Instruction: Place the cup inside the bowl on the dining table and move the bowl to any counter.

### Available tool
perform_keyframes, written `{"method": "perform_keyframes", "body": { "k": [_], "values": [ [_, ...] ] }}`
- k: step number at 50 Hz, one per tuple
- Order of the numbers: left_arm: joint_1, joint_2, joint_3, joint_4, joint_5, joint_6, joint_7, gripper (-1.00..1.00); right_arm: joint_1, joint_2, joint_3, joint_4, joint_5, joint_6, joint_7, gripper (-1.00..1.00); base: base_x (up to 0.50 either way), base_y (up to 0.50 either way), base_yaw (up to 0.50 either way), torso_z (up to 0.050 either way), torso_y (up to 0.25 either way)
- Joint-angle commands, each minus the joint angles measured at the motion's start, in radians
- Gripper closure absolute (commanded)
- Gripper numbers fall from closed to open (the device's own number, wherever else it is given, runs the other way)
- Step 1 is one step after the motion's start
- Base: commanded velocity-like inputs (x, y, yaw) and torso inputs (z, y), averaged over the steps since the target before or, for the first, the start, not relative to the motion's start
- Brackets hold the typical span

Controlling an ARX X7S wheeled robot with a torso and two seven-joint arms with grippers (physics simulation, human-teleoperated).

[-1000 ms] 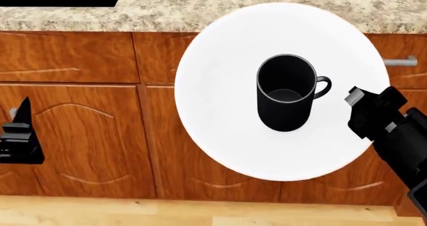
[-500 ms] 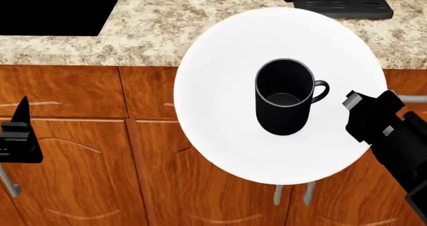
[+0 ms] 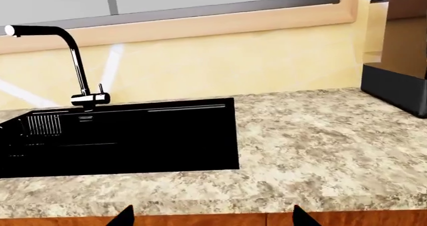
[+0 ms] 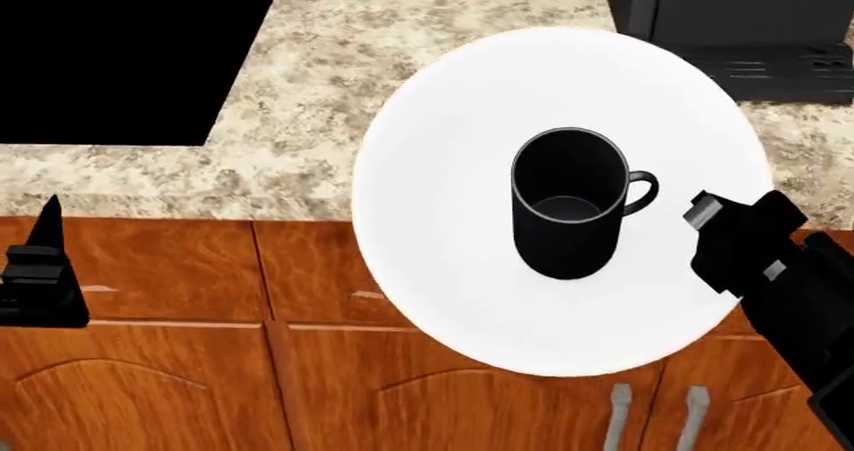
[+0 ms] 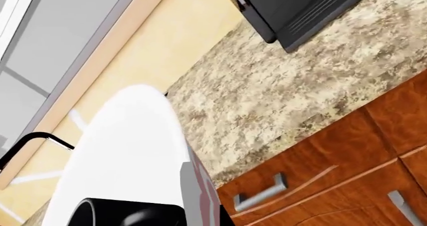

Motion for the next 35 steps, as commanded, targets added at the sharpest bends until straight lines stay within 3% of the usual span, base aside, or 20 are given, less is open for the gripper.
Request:
{"method": "perform_keyframes", "body": {
  "k": [1, 16, 35],
  "values": [
    [0.001, 0.005, 0.004, -0.008, 0.01, 0.015, 0.0, -1.0, 0.005, -0.007, 0.014, -0.006, 0.01, -0.013, -0.013, 1.0, 0.38, 0.47, 0.0, 0.0, 0.0],
    [0.002, -0.004, -0.006, -0.008, -0.001, 0.017, 0.005, -1.0, -0.008, -0.009, 0.024, -0.013, 0.01, -0.028, -0.008, 1.0, 0.4, 0.43, 0.0, 0.0, 0.001],
    [0.004, -0.004, -0.002, -0.012, -0.001, 0.026, 0.002, -1.0, -0.001, -0.012, 0.014, -0.008, 0.002, -0.031, -0.014, 1.0, 0.5, 0.16, 0.0, 0.001, 0.002]
  ]
}}
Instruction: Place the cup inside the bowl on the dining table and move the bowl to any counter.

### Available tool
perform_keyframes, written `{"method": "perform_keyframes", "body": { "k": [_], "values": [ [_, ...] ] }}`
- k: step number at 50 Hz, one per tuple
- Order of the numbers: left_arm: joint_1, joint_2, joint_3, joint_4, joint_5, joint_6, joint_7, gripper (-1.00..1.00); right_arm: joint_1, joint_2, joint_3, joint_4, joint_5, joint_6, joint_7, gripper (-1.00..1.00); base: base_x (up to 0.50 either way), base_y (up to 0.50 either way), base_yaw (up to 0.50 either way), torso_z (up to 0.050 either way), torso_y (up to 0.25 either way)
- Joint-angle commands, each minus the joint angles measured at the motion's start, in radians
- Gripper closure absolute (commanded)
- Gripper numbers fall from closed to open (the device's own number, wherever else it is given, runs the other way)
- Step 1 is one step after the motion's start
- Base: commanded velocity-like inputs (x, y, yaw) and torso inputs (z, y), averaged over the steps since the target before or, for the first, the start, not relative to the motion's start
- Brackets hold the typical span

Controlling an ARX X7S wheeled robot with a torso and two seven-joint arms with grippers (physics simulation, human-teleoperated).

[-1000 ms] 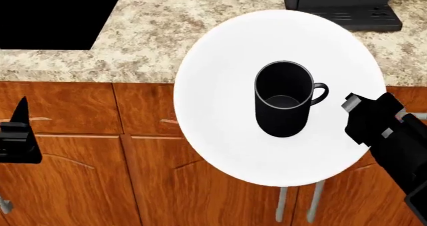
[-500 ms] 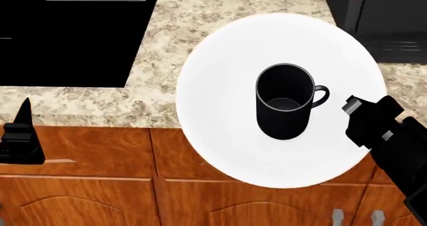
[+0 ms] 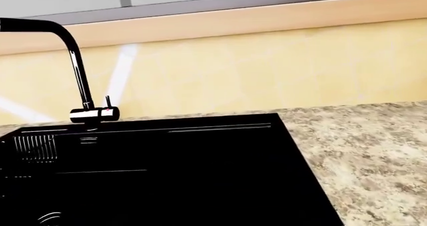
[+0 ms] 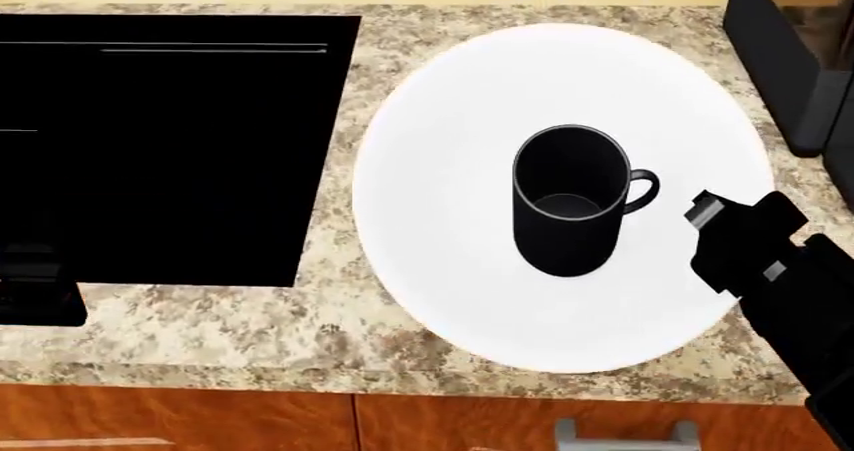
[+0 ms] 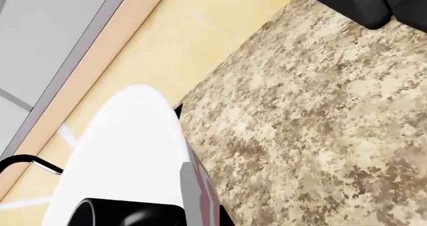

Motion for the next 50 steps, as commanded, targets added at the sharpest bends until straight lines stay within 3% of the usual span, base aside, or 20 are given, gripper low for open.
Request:
{"method": "perform_keyframes", "body": {
  "k": [1, 19, 39, 50],
  "values": [
    [0.004, 0.002, -0.003, -0.006, 0.004, 0.015, 0.005, -1.0, 0.008, -0.005, 0.013, -0.004, 0.002, -0.01, -0.015, 1.0, 0.5, 0.14, 0.0, 0.0, 0.0],
    [0.002, -0.006, -0.006, -0.003, -0.003, 0.01, -0.001, -1.0, -0.013, -0.003, 0.016, -0.005, -0.008, -0.021, -0.022, 1.0, 0.48, 0.06, 0.0, 0.0, 0.002],
    [0.017, -0.029, -0.038, 0.007, -0.028, 0.008, 0.011, -1.0, -0.011, -0.005, -0.002, 0.016, 0.003, -0.011, 0.028, 1.0, 0.0, 0.0, 0.0, 0.0, 0.001],
    [0.024, -0.014, -0.02, 0.007, -0.016, 0.014, -0.01, -1.0, -0.131, 0.008, 0.049, -0.078, 0.033, -0.032, 0.061, 1.0, 0.0, 0.0, 0.0, 0.001, 0.0]
  ]
}}
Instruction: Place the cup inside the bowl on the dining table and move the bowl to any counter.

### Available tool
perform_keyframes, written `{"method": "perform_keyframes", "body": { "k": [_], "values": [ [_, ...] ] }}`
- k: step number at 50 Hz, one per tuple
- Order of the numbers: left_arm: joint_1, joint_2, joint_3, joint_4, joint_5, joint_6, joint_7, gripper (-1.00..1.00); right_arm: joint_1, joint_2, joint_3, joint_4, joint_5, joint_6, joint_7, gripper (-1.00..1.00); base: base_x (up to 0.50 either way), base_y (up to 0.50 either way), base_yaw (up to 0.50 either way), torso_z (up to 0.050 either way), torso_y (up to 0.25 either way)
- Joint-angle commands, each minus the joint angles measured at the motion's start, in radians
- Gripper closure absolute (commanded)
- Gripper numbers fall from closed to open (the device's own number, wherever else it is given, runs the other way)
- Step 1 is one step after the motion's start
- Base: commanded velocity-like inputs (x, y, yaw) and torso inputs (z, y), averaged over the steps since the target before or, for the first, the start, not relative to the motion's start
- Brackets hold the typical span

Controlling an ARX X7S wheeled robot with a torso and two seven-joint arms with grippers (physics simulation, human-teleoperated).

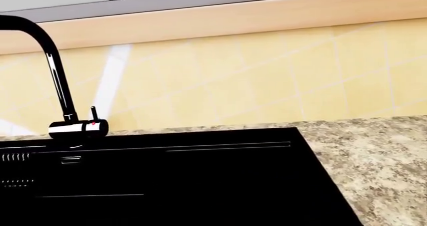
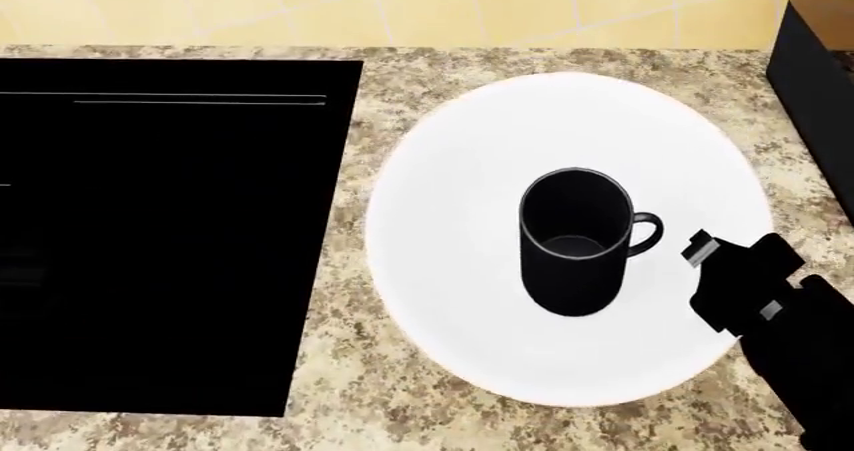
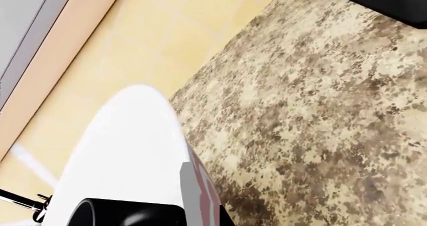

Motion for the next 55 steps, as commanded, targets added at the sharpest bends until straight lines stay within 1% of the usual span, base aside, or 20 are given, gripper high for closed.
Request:
{"method": "perform_keyframes", "body": {
  "k": [1, 12, 13, 19, 28, 35, 55],
  "values": [
    [0.011, 0.009, 0.001, -0.005, 0.01, 0.018, -0.004, -1.0, -0.053, 0.004, 0.035, -0.049, 0.024, -0.013, 0.016, 1.0, 0.0, 0.0, 0.0, 0.0, 0.0],
    [0.01, 0.021, 0.02, -0.015, 0.021, 0.028, -0.013, -1.0, -0.032, 0.013, 0.014, -0.026, 0.03, 0.006, 0.04, 1.0, 0.0, 0.0, 0.0, 0.0, 0.001],
    [0.012, 0.019, 0.017, -0.014, 0.018, 0.028, -0.011, -1.0, -0.028, -0.014, -0.019, 0.022, -0.04, -0.013, -0.024, 1.0, 0.0, 0.0, 0.0, 0.0, 0.0],
    [0.019, 0.015, 0.013, -0.016, 0.016, 0.034, -0.008, -1.0, -0.036, -0.026, -0.034, 0.047, -0.078, -0.027, -0.057, 1.0, 0.0, 0.0, 0.0, 0.0, 0.0],
    [0.026, 0.014, 0.01, -0.017, 0.015, 0.04, -0.009, -1.0, -0.04, -0.028, -0.04, 0.04, -0.08, -0.027, -0.051, 1.0, 0.0, 0.0, 0.0, 0.0, 0.001],
    [0.043, -0.002, -0.012, -0.016, 0.003, 0.048, 0.004, -1.0, -0.053, -0.026, -0.04, 0.035, -0.079, -0.026, -0.049, 1.0, 0.0, 0.0, 0.0, 0.0, 0.0],
    [0.042, 0.007, 0.002, -0.019, 0.008, 0.053, -0.009, -1.0, -0.058, -0.016, -0.028, 0.017, -0.067, -0.031, -0.029, 1.0, 0.0, 0.0, 0.0, 0.0, 0.0]
  ]
}}
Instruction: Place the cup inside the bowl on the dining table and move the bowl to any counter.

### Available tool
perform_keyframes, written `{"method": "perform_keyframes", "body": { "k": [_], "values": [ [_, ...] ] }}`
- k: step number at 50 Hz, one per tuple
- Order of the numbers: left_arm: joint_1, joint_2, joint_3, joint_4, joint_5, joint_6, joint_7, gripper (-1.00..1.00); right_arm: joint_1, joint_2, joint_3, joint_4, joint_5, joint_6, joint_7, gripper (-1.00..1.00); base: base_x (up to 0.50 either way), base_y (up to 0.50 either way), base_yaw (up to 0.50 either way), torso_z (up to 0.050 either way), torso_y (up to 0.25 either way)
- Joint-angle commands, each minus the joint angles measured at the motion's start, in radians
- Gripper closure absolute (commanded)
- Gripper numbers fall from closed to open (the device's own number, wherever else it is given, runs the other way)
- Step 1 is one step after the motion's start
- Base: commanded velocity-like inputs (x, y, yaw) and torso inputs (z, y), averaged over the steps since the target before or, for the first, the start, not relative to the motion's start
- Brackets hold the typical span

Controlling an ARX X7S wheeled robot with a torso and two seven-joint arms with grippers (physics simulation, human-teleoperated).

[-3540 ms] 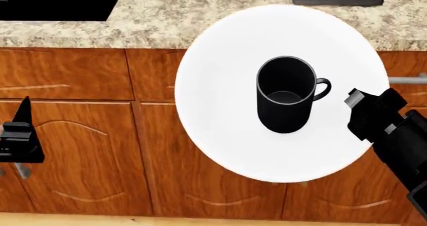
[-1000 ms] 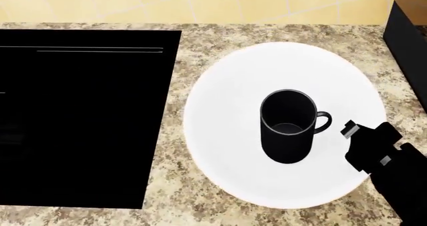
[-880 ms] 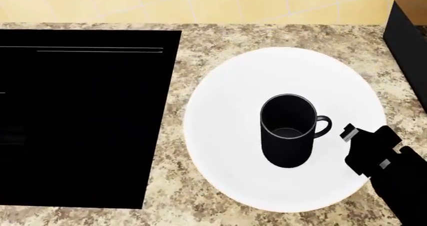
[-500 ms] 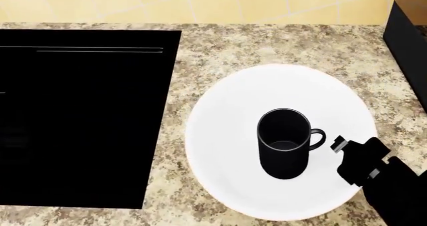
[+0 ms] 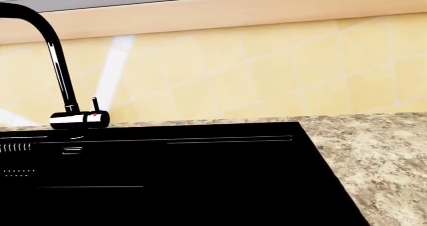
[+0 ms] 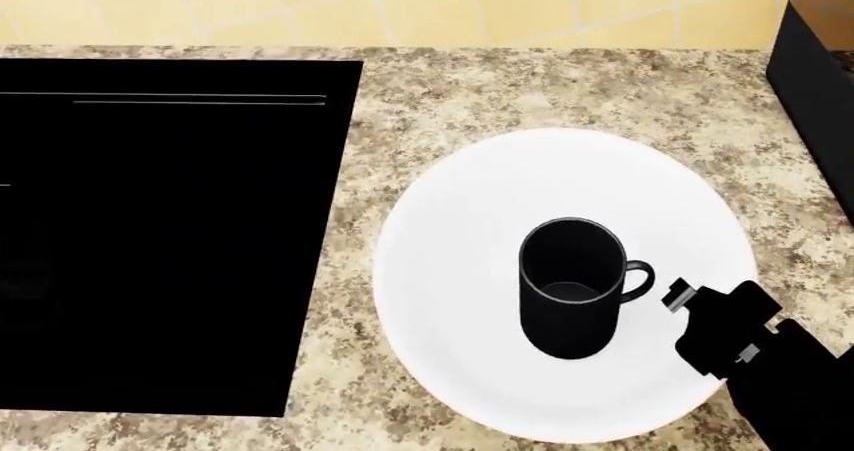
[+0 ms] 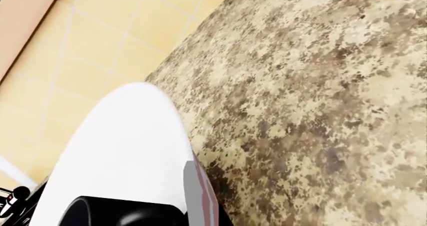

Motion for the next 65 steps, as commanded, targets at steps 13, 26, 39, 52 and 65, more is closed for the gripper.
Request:
{"method": "perform_keyframes", "body": {
  "k": [13, 26, 39, 52, 65],
  "values": [
    [-0.008, 0.018, 0.022, -0.011, 0.013, 0.013, -0.011, -1.0, -0.003, 0.004, 0.018, -0.026, 0.018, -0.011, 0.011, -1.0, 0.0, 0.0, 0.0, 0.0, 0.0],
    [-0.003, 0.004, 0.007, -0.009, 0.001, 0.014, -0.004, -1.0, 0.005, 0.012, 0.024, -0.034, 0.023, -0.014, 0.01, -1.0, 0.0, 0.0, 0.0, 0.0, 0.0],
    [-0.032, 0.003, 0.012, 0.006, -0.014, -0.014, -0.018, -1.0, 0.058, 0.099, 0.018, -0.15, -0.022, 0.018, 0.056, -1.0, 0.0, 0.0, 0.0, 0.0, 0.0],
    [-0.109, 0.011, 0.029, 0.004, -0.033, -0.063, -0.037, -1.0, 0.149, 0.2, -0.127, -0.283, -0.268, 0.087, -0.007, -1.0, 0.0, 0.0, 0.0, 0.0, 0.0],
    [-0.219, 0.011, 0.049, -0.003, -0.064, -0.16, -0.067, -1.0, 0.168, 0.257, -0.24, -0.409, -0.562, 0.032, -0.096, -1.0, 0.0, 0.0, 0.0, 0.0, 0.0]
  ]
}}
